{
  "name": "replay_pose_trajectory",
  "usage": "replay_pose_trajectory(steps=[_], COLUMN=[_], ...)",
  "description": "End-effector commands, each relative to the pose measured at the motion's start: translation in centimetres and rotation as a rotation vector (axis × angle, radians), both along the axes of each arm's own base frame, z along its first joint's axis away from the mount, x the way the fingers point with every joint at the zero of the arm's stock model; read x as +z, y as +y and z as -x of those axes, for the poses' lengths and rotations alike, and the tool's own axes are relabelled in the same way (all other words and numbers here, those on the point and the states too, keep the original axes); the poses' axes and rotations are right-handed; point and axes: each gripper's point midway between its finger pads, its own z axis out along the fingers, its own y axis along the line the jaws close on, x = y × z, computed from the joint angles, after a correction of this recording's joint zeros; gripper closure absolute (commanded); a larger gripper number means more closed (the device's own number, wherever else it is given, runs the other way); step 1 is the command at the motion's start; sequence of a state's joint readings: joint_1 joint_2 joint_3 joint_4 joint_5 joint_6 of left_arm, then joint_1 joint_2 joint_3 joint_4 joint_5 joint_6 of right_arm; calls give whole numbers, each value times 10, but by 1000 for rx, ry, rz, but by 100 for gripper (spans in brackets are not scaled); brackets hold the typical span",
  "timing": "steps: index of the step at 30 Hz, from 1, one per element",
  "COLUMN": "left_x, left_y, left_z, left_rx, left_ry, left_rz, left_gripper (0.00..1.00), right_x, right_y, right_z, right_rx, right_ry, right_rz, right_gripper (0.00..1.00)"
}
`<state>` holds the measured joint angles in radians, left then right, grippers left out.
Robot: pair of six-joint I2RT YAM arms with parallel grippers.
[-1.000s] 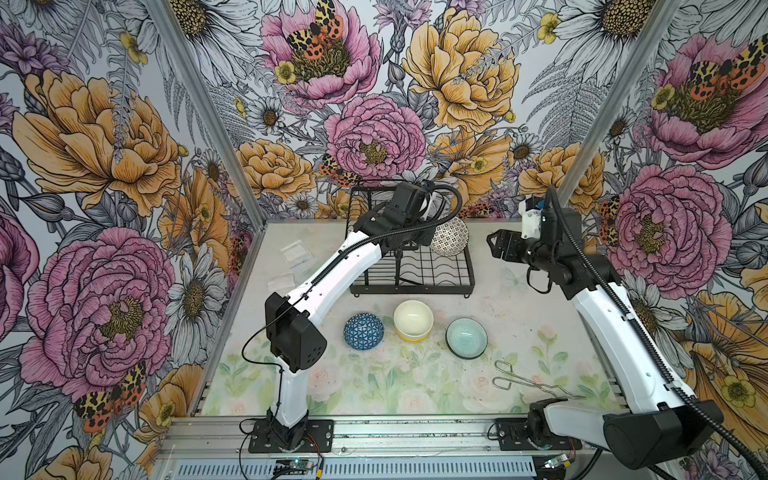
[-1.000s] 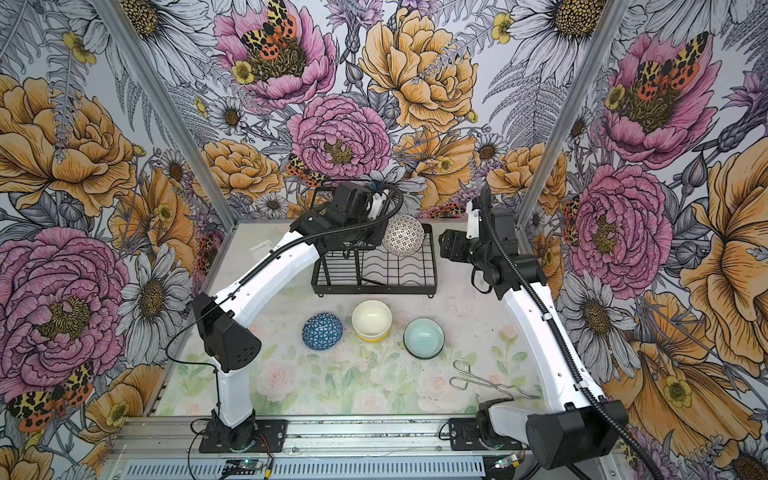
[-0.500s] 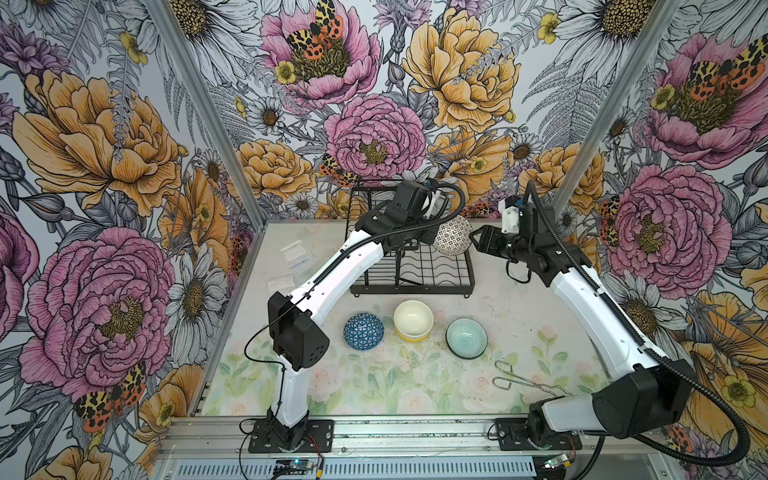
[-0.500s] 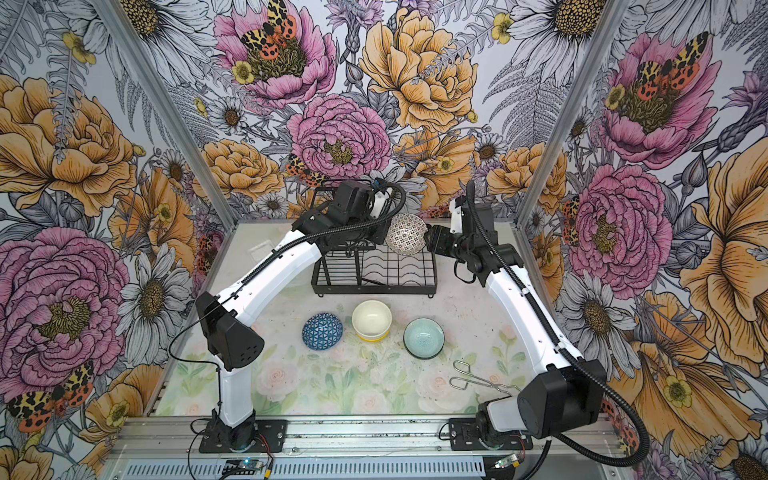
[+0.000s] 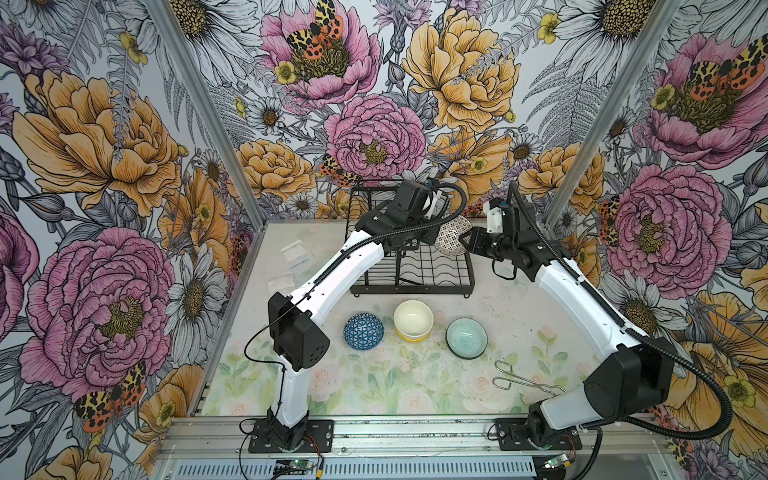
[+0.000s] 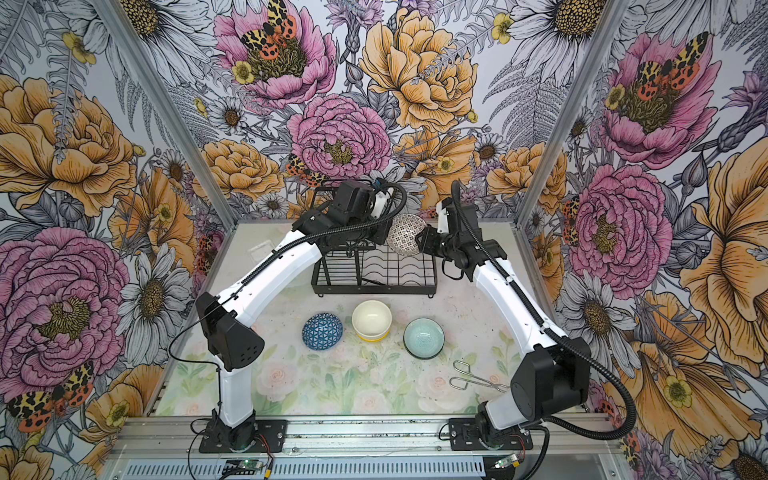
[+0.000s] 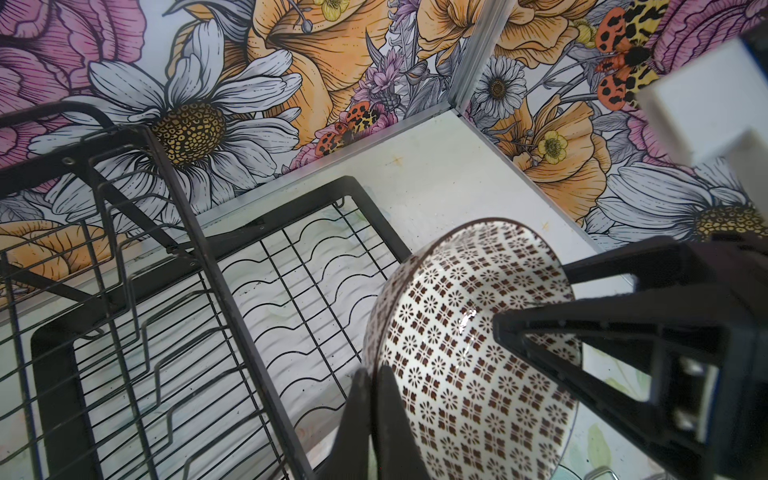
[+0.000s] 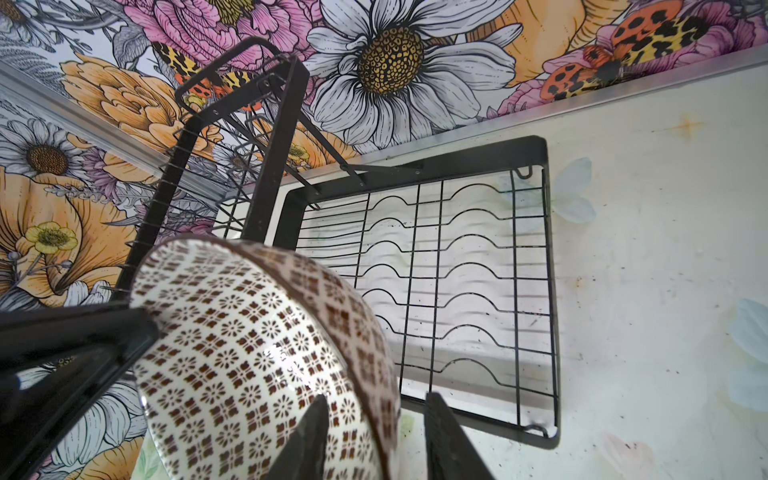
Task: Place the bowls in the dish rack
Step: 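Bring the right gripper to the held bowl's rim beside the left gripper, then grasp the bowl with the right gripper while the left gripper releases and withdraws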
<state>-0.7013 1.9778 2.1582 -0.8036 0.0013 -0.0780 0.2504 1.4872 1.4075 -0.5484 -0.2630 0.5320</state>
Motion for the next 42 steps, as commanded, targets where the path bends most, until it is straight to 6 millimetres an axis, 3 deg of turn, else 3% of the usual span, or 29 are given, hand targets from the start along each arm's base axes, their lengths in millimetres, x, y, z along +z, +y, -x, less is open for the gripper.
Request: replay_pose_trajectory(steps=[1,14,18,21,23,25,27,30,34,38,42], left_x=[39,39,42,57,77,96,111,126,113,85,44], left_y=[-11,-12,-11,-4,8,23,41,82,139,202,258], left_z=[2,10,12,12,11,9,8,9,6,9,18], left_rx=[-33,-44,-42,-31,-21,2,33,120,252,392,518], left_ry=[-86,-93,-100,-144,-192,-231,-265,-289,-247,-170,-53], left_rz=[88,72,69,64,63,66,62,58,46,51,102], left_gripper=[100,100,100,100,61,27,4,1,1,1,1], right_x=[16,19,20,22,23,24,24,27,34,35,36], right_y=[4,2,0,-1,-2,-1,-1,0,-2,-20,-32], right_z=[-7,-3,0,1,1,1,0,0,-7,-30,-69], right_rx=[-1,-13,-18,-15,-13,-4,16,37,74,40,5], right_ry=[-47,-57,-63,-70,-81,-87,-98,-117,-172,-245,-334], right_rz=[-11,-4,2,8,18,29,42,61,132,330,506], right_gripper=[67,99,100,100,100,100,100,100,100,100,100])
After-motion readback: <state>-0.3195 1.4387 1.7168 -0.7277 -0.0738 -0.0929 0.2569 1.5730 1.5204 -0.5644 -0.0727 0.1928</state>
